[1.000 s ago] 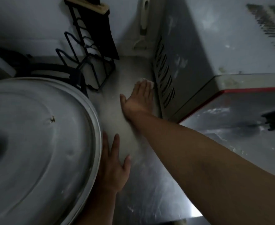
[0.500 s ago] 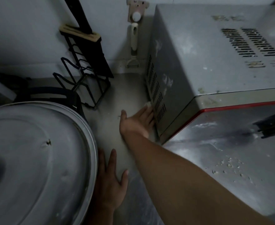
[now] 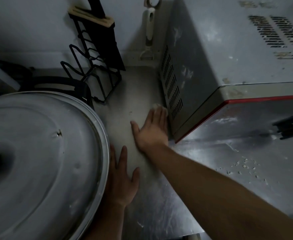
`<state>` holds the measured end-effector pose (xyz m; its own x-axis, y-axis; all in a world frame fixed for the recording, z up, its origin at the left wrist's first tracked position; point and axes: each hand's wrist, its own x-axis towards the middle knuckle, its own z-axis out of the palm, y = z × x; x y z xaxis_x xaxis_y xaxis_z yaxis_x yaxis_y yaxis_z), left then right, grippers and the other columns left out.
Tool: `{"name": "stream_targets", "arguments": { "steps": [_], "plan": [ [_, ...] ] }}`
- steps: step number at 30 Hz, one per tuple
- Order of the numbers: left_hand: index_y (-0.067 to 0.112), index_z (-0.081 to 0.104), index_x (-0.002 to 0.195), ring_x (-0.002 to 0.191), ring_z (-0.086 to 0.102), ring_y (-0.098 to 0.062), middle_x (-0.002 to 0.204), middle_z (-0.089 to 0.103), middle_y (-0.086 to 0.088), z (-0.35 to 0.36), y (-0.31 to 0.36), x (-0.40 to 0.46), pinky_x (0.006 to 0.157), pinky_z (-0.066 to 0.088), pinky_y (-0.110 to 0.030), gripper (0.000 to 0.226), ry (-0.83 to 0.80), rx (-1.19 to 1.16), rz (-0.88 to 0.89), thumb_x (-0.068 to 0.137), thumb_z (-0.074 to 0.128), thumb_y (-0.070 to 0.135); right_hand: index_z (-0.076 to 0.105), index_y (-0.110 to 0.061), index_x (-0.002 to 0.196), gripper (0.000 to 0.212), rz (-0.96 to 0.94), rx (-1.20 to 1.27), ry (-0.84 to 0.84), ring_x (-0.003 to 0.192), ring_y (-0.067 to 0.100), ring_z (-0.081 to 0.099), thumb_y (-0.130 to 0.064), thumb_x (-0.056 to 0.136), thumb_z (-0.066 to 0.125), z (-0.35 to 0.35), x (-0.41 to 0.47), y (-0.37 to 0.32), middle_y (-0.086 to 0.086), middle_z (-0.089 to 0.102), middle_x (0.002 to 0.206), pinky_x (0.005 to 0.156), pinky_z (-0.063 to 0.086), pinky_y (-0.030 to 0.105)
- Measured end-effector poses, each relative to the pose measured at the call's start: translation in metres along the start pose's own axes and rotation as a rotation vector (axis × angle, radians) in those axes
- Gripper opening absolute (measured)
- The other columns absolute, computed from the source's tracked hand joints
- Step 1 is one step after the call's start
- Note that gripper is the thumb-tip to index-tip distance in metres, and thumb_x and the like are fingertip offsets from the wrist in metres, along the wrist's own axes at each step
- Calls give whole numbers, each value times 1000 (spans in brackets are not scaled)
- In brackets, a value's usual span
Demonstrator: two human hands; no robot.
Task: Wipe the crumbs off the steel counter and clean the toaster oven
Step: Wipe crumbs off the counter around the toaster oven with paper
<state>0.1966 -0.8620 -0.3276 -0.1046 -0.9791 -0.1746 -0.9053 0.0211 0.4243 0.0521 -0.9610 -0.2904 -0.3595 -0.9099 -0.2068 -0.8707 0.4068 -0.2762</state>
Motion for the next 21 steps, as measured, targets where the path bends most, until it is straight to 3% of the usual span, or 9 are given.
{"name": "stream_targets", "arguments": {
  "steps": [3,6,9,12,15,18,21],
  "plan": [
    [37,15,156,152,3,-25,165,-8,1,-4,3,-1,119,23,-50,83,-1,26,-18,80,26,69,6,-10,157,90,10,57,-55,147,34,-19,-71,92,19,-9,43,-21,21,-13,161,120,-11,44],
    [38,13,156,152,1,-24,165,-8,1,-8,5,-1,119,23,-50,84,-17,26,-24,80,24,71,3,-5,156,93,-33,22,-2,148,33,-19,-71,92,22,-2,43,-18,21,-14,161,118,-14,41],
    [37,9,156,152,-8,-23,165,-10,-1,-11,8,-1,122,12,-48,83,-52,63,-34,83,25,71,-1,-3,155,97,-90,-27,44,148,32,-19,-72,91,20,4,6,8,20,-13,162,121,-7,44],
    [33,12,157,151,-8,-23,165,-8,-3,-17,14,-4,123,9,-46,77,-52,80,-30,91,40,62,-3,-8,156,95,-90,-40,-18,150,30,-13,-74,90,15,0,-49,36,17,-11,163,122,4,44],
    [34,9,157,151,-10,-21,165,-13,0,-23,19,-5,122,8,-43,77,-86,77,-57,93,45,57,-2,-13,157,91,-79,-61,-83,150,28,-10,-75,91,10,-8,-100,65,13,-4,164,122,1,43],
    [34,13,157,151,-5,-23,165,-11,1,-26,21,-5,121,15,-45,77,-86,64,-63,92,48,56,-7,-18,157,87,-96,-114,-97,147,22,-25,-75,92,8,-13,-128,103,9,-17,163,122,-4,42],
    [32,17,157,151,-5,-23,165,-10,1,-27,23,-6,121,13,-44,76,-79,54,-59,92,50,54,-3,-20,157,83,-151,-162,-81,147,19,-25,-72,95,13,-20,-139,135,7,-18,163,122,-2,42]
  ]
}}
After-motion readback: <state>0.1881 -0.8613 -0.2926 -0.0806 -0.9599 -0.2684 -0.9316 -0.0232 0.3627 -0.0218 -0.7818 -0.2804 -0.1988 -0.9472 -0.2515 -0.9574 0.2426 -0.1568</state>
